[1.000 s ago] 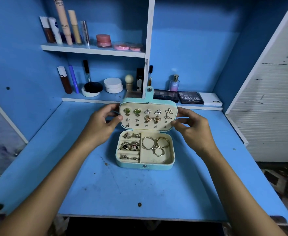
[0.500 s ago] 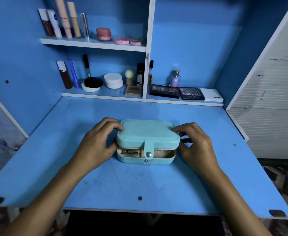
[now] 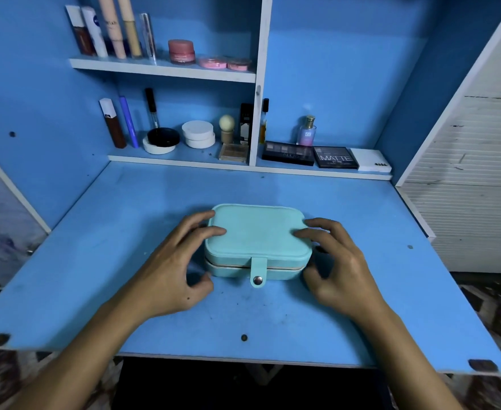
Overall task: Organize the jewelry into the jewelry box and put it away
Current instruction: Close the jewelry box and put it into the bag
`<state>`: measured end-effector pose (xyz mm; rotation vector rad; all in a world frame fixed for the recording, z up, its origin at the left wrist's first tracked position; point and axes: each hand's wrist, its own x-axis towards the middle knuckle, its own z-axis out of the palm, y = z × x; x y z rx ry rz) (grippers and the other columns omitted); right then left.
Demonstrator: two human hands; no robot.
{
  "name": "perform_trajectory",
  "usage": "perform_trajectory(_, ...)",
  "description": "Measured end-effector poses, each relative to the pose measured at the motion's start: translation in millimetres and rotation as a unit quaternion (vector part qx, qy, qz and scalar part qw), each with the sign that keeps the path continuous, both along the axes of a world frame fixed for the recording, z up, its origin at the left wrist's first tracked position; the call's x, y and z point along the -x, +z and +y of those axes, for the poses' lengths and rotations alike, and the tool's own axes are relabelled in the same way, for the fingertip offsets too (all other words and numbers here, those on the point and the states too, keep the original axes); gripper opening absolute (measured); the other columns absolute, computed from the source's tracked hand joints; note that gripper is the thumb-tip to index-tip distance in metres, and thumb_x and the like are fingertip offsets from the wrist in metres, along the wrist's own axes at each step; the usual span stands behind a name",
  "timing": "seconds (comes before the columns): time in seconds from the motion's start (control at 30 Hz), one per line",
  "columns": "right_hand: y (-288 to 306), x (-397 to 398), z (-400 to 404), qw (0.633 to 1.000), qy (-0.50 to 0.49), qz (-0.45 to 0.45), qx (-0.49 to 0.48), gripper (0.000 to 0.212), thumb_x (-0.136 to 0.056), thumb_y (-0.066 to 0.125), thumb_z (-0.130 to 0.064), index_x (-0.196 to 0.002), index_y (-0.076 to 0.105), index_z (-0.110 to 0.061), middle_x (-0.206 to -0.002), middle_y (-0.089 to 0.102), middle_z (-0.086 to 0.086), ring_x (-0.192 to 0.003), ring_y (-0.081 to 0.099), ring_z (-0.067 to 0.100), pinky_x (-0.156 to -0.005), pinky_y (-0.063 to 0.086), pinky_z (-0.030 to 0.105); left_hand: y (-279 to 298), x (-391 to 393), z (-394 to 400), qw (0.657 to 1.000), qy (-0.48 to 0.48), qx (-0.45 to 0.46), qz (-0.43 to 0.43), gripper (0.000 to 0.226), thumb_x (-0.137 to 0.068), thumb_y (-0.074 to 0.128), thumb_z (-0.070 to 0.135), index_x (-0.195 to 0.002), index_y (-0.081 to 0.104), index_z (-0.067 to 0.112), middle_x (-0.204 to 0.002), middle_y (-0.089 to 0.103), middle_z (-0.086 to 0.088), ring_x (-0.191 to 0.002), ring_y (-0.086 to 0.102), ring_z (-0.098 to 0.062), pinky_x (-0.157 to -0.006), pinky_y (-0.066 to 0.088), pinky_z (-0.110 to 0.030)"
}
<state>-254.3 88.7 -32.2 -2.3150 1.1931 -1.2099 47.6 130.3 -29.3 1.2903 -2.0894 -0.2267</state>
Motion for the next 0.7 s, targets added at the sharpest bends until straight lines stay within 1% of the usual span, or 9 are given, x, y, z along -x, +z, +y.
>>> perform_trajectory(0.03,1.8,1.0,3.2,1.0,0.014,0.01,-0.018,0.062,-0.069,0.065,-0.003,-0.127,0.065,-0.024,-0.14,0.048,-0.004,-0.117,0.057,0.004,-0.086,0.052,0.026,-1.6,1.5,0.6,1.0,0.0,0.0,0.002,0.063,-0.075,0.062,0.037,-0.135,0.045,0.029,-0.155,0.027,0.013,-0.136,0.037,0.0,-0.101,0.034,-0.009)
perform_trajectory(0.1,4.4,1.1,7.3,0.997,0.047,0.027,-0.047,0.068,-0.071,0.07,-0.012,-0.135,0.06,-0.029,-0.153,0.039,-0.002,-0.132,0.048,0.0,-0.099,0.043,0.014,-4.1,2.9,-0.1,1.0,0.003,0.005,-0.005,0.068,-0.078,0.066,0.048,-0.14,0.045,0.029,-0.158,0.026,0.014,-0.138,0.036,0.002,-0.103,0.029,-0.005)
perform_trajectory(0.13,4.3,1.1,8.3,0.996,0.059,0.034,-0.055,0.068,-0.073,0.074,-0.018,-0.138,0.057,-0.031,-0.156,0.036,-0.001,-0.139,0.042,0.002,-0.105,0.038,0.014,-5.2,3.7,-0.4,1.0,0.007,0.005,-0.01,0.069,-0.08,0.065,0.053,-0.143,0.044,0.03,-0.159,0.026,0.014,-0.137,0.038,0.001,-0.103,0.028,-0.005)
perform_trajectory(0.2,2.3,0.6,7.4,0.996,0.064,0.037,-0.059,0.069,-0.078,0.082,-0.028,-0.14,0.055,-0.033,-0.159,0.035,0.001,-0.145,0.033,0.006,-0.114,0.034,0.021,-6.8,4.7,-1.1,1.0,0.012,0.01,-0.018,0.067,-0.084,0.061,0.056,-0.145,0.045,0.031,-0.159,0.029,0.014,-0.131,0.045,-0.003,-0.099,0.026,0.0)
perform_trajectory(0.27,-0.3,0.2,5.4,0.996,0.063,0.03,-0.056,0.068,-0.077,0.086,-0.028,-0.139,0.057,-0.032,-0.159,0.036,0.003,-0.146,0.032,0.007,-0.114,0.035,0.02,-8.6,4.6,-1.5,0.999,0.012,0.025,-0.019,0.063,-0.086,0.059,0.057,-0.142,0.049,0.029,-0.157,0.034,0.011,-0.128,0.049,-0.006,-0.098,0.027,0.002)
perform_trajectory(0.37,-3.4,1.0,4.2,0.997,0.066,0.015,-0.049,0.067,-0.075,0.088,-0.025,-0.136,0.061,-0.03,-0.158,0.036,0.005,-0.145,0.036,0.009,-0.11,0.033,0.013,-10.8,3.5,-3.2,0.999,0.011,0.041,-0.016,0.06,-0.086,0.06,0.057,-0.139,0.053,0.029,-0.155,0.038,0.01,-0.131,0.049,-0.008,-0.102,0.036,-0.01)
perform_trajectory(0.47,-3.5,1.5,3.9,0.996,0.066,0.005,-0.053,0.065,-0.074,0.087,-0.027,-0.133,0.062,-0.034,-0.158,0.036,0.002,-0.14,0.042,0.004,-0.107,0.034,0.01,-11.9,3.5,-4.2,0.999,0.01,0.046,-0.001,0.059,-0.084,0.062,0.057,-0.136,0.057,0.029,-0.153,0.041,0.011,-0.13,0.051,-0.007,-0.104,0.041,-0.019)
perform_trajectory(0.6,-3.9,1.0,3.3,0.996,0.071,-0.004,-0.054,0.062,-0.073,0.086,-0.029,-0.131,0.063,-0.033,-0.158,0.036,0.002,-0.137,0.042,-0.004,-0.106,0.033,0.007,-13.5,2.7,-3.8,0.999,0.008,0.034,0.03,0.059,-0.081,0.065,0.056,-0.134,0.06,0.031,-0.152,0.043,0.014,-0.13,0.05,-0.001,-0.106,0.041,-0.017)
perform_trajectory(0.7,-5.0,1.0,2.5,0.996,0.072,-0.005,-0.055,0.061,-0.073,0.086,-0.029,-0.13,0.065,-0.032,-0.158,0.036,0.001,-0.138,0.039,-0.004,-0.109,0.032,0.01,-14.2,1.7,-4.7,0.998,0.003,0.03,0.047,0.06,-0.079,0.067,0.055,-0.134,0.06,0.031,-0.151,0.045,0.014,-0.131,0.049,0.0,-0.109,0.038,-0.018)
